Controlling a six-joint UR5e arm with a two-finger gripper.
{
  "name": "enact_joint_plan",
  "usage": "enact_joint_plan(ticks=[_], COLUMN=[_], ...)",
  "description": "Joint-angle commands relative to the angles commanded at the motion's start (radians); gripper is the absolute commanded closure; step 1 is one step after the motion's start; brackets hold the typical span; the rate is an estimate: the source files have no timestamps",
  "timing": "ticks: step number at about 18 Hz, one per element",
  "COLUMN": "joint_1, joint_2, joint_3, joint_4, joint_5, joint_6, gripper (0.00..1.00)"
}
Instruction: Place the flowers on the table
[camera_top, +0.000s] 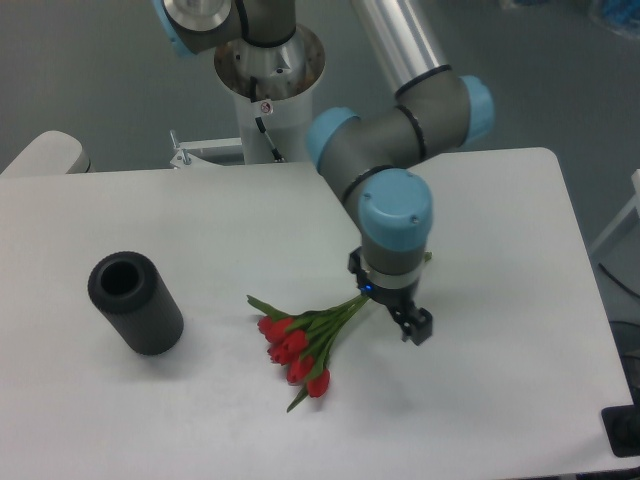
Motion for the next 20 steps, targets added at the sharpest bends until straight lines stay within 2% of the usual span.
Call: enact_joint_plan(ticks=[2, 9, 20], joint_1=[0.026, 0.061, 0.052], joint_2=[-0.031, -0.094, -0.091], joint_3=[0.049, 0.134, 0.111], joint_4=[-0.008, -0.005, -0.003], joint_5=[-0.005, -0.014, -0.011], joint_6=[0.035, 0.095, 0.094], gripper=[0.00, 0.00, 0.00])
